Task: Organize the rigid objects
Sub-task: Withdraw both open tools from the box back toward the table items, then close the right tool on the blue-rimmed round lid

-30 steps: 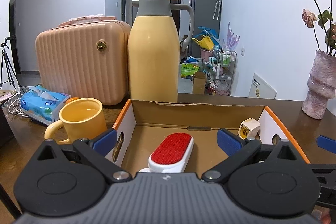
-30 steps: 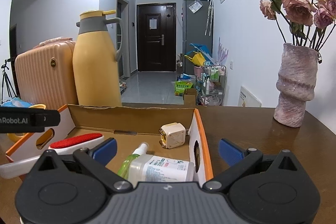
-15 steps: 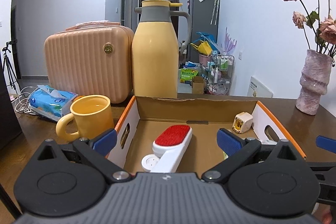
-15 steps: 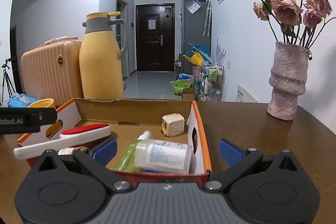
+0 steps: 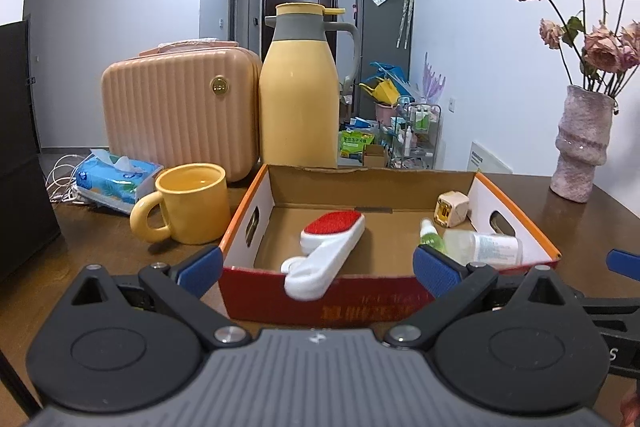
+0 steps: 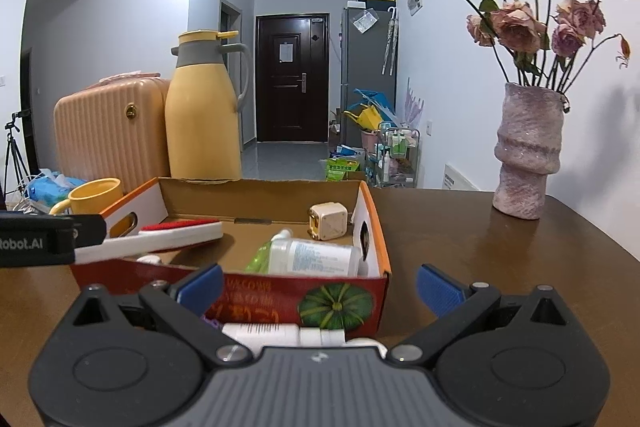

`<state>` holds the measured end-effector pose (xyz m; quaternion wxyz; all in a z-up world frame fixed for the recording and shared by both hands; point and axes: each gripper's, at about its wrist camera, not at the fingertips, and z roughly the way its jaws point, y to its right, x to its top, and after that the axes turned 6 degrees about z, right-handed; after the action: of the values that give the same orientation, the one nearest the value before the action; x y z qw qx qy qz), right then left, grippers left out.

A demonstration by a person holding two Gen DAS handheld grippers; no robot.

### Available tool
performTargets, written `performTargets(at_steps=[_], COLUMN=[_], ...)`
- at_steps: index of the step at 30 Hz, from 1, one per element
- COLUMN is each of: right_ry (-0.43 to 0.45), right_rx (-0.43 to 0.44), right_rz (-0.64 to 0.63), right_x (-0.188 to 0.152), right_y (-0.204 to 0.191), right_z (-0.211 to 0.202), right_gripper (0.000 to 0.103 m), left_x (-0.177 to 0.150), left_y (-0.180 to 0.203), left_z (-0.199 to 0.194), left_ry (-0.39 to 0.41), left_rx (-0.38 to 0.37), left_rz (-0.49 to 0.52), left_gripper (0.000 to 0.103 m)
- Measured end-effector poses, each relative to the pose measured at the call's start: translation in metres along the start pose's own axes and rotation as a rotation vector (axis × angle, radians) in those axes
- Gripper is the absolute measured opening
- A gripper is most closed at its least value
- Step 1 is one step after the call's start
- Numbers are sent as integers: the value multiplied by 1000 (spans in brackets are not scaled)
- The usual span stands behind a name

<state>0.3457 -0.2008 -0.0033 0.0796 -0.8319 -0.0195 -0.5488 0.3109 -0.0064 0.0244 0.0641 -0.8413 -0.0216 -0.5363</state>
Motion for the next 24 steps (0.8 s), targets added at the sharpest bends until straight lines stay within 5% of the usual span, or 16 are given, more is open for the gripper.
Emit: performTargets(at_steps=[24], right_ry=[-86], right_rx=[-24], right_rz=[-68], right_x=[-55], right_y=[8], right_z=[-46], right_gripper=[103], left_x=[-67], left_y=[-24], left_z=[-30], left_ry=[-106], left_rx=[-51], left_rz=[46], left_gripper=[103])
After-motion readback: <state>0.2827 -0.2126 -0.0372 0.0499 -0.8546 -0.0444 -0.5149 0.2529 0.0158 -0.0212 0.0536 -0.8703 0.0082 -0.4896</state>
